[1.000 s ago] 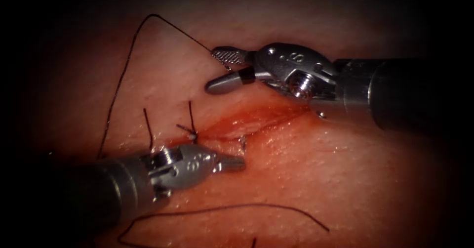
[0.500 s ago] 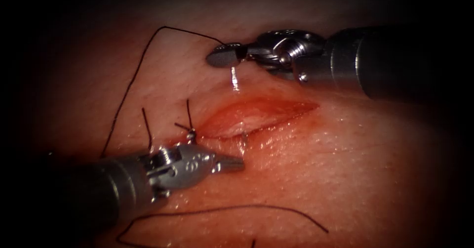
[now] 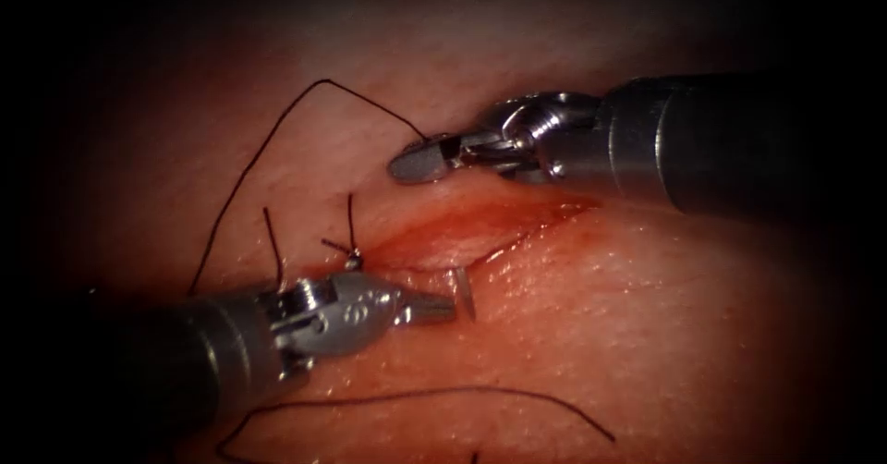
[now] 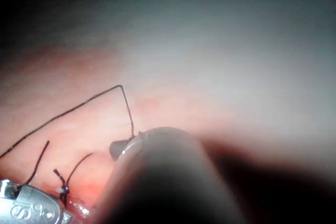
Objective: Wound Closure
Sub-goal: Drive needle through flesh above incision with right hand, then pull needle the rest of the way through tissue with left grippers
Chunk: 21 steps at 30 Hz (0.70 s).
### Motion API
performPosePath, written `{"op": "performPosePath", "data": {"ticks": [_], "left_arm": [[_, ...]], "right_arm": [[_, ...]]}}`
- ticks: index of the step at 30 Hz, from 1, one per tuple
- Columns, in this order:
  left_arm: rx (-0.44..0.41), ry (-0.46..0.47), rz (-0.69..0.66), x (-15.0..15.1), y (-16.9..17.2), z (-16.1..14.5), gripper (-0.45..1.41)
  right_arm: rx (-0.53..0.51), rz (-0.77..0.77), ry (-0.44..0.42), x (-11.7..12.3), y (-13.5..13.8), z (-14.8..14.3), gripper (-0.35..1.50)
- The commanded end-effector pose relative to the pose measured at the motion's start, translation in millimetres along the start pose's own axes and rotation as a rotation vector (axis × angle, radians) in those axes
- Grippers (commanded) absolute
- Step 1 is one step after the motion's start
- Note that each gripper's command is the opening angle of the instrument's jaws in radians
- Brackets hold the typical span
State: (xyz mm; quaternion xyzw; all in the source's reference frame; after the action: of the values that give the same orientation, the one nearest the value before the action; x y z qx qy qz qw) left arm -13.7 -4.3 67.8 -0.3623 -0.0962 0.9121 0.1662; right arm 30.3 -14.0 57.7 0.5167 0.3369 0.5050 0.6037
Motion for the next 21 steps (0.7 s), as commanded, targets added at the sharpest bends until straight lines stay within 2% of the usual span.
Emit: {"op": "performPosePath", "data": {"ticks": [1, 3, 4, 5, 9, 11, 15, 19, 21], "left_arm": [[0.007, 0.021, 0.031, 0.1, -0.2, 0.7, -0.45], [0.019, 0.05, 0.068, 0.0, -0.1, 0.7, -0.32], [0.036, 0.077, 0.113, 0.0, 0.3, 0.7, -0.21], [0.038, 0.093, 0.135, 0.0, 0.4, 0.7, -0.2], [0.046, 0.134, 0.19, 0.3, 0.9, 0.4, -0.21], [0.052, 0.159, 0.234, 0.6, 1.1, 0.1, -0.28], [0.056, 0.194, 0.323, 1.3, 1.3, -0.5, -0.28], [0.077, 0.22, 0.349, 1.7, 0.9, -0.9, 0.21], [0.098, 0.238, 0.367, 2.0, 0.6, -0.7, 0.24]], "right_arm": [[0.028, -0.08, 0.013, 1.0, -0.2, 0.2, -0.35], [0.027, -0.155, 0.049, 1.6, -0.3, -0.1, 0.24], [0.003, -0.247, 0.106, 2.6, -0.2, -0.8, 0.74], [-0.006, -0.292, 0.126, 3.3, -0.1, -1.3, 0.88], [-0.04, -0.397, 0.189, 6.2, 0.8, -3.4, 1.16], [-0.034, -0.413, 0.228, 7.1, 1.3, -4.3, 1.16], [-0.056, -0.427, 0.257, 8.1, 2.6, -6.2, 1.13], [-0.083, -0.442, 0.278, 7.9, 3.7, -7.6, 0.94], [-0.09, -0.442, 0.279, 7.5, 4.0, -7.9, 0.89]]}}
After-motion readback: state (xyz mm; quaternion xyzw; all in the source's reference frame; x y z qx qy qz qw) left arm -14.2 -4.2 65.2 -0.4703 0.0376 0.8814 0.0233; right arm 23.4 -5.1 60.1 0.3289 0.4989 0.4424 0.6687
